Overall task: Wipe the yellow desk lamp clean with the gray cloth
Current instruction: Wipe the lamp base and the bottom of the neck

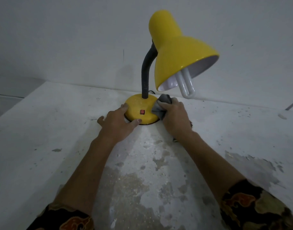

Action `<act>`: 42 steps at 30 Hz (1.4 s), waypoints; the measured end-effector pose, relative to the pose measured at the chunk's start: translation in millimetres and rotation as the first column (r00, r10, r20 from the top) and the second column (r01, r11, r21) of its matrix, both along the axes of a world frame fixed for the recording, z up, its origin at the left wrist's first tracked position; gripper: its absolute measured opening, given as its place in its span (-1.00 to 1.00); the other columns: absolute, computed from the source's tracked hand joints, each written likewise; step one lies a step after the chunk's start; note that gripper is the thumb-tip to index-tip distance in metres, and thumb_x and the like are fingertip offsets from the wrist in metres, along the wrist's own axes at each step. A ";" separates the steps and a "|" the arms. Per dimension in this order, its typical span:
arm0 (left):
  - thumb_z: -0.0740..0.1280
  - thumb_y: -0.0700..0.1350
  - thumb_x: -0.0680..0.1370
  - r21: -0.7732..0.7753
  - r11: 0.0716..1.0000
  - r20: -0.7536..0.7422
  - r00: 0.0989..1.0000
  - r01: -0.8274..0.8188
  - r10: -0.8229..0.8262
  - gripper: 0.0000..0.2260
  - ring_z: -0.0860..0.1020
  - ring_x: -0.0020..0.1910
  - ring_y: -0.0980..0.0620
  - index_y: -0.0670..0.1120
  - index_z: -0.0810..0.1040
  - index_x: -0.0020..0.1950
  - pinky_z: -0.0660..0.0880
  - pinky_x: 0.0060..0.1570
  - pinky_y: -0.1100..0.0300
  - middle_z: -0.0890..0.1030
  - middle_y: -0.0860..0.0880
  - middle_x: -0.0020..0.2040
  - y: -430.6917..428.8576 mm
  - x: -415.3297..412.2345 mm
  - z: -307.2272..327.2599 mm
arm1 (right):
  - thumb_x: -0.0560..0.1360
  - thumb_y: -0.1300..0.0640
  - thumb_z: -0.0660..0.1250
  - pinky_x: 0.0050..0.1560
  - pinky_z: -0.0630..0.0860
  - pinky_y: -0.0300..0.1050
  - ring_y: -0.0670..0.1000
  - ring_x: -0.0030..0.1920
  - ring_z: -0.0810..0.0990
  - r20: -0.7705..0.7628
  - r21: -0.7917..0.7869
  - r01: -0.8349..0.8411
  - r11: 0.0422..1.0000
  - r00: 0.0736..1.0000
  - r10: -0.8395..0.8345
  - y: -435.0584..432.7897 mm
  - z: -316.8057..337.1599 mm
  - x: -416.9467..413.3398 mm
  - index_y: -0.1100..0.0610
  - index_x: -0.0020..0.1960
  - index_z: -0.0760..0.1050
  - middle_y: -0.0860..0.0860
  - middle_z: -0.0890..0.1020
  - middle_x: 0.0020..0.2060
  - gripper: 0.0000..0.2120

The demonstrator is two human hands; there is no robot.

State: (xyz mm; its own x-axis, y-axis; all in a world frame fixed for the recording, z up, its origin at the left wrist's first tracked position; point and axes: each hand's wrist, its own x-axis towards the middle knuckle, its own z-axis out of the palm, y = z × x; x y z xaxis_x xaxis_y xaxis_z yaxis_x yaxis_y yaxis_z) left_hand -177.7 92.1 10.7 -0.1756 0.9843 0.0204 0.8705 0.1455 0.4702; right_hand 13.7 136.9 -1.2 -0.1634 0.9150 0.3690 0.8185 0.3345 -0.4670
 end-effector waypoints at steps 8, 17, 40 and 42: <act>0.30 0.26 0.49 -0.029 1.000 -0.002 1.000 0.010 -0.010 -0.28 0.33 0.45 -0.12 0.07 0.12 0.56 0.17 0.41 -0.19 0.31 -0.02 0.53 1.5 -3.1 -0.9 | 0.45 0.23 0.36 -0.18 0.52 -0.02 0.13 0.03 0.44 0.173 0.088 -0.190 0.978 0.970 0.173 -56.6 -8.5 -25.2 -0.07 0.17 0.61 0.04 0.54 0.11 -0.65; 0.32 0.24 0.50 -0.011 0.999 0.123 0.992 0.042 -0.041 -0.34 0.37 0.42 -0.14 0.05 0.24 0.53 0.30 0.38 -0.15 0.40 -0.06 0.47 4.2 -14.4 -1.2 | 0.51 0.18 0.25 -0.07 0.47 -0.05 0.20 0.01 0.52 -0.069 -0.075 0.179 0.981 0.980 -0.184 -15.9 -1.3 12.6 0.04 0.24 0.56 0.18 0.50 0.01 -0.67; 0.50 0.22 0.34 0.109 0.994 0.130 0.992 -0.017 0.003 -0.36 0.51 0.31 -0.07 0.06 0.50 0.37 0.42 0.27 -0.05 0.58 -0.04 0.31 -1.5 -5.1 -4.3 | 0.55 0.26 0.14 0.03 0.40 -0.02 0.13 0.15 0.37 0.103 -0.186 0.285 0.941 0.957 -0.269 -89.6 6.2 -33.6 0.14 0.11 0.49 0.12 0.38 0.18 -0.79; 0.50 0.23 0.34 0.107 0.994 0.098 0.995 -0.017 0.006 -0.36 0.51 0.31 -0.09 0.06 0.49 0.38 0.42 0.26 -0.04 0.57 -0.04 0.32 -0.6 -4.4 -2.1 | 0.56 0.26 0.13 0.05 0.40 -0.01 0.13 0.17 0.36 0.133 -0.195 0.271 0.943 0.960 -0.248 -92.7 9.4 -34.2 0.14 0.16 0.49 0.13 0.37 0.21 -0.76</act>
State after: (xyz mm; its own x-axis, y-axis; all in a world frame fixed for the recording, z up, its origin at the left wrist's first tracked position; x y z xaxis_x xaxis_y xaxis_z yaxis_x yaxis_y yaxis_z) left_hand -182.0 91.4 8.6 -0.1930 0.9752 0.1080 0.8182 0.0992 0.5663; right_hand -20.4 44.1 8.3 0.0627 0.9854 0.1580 0.9120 0.0077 -0.4102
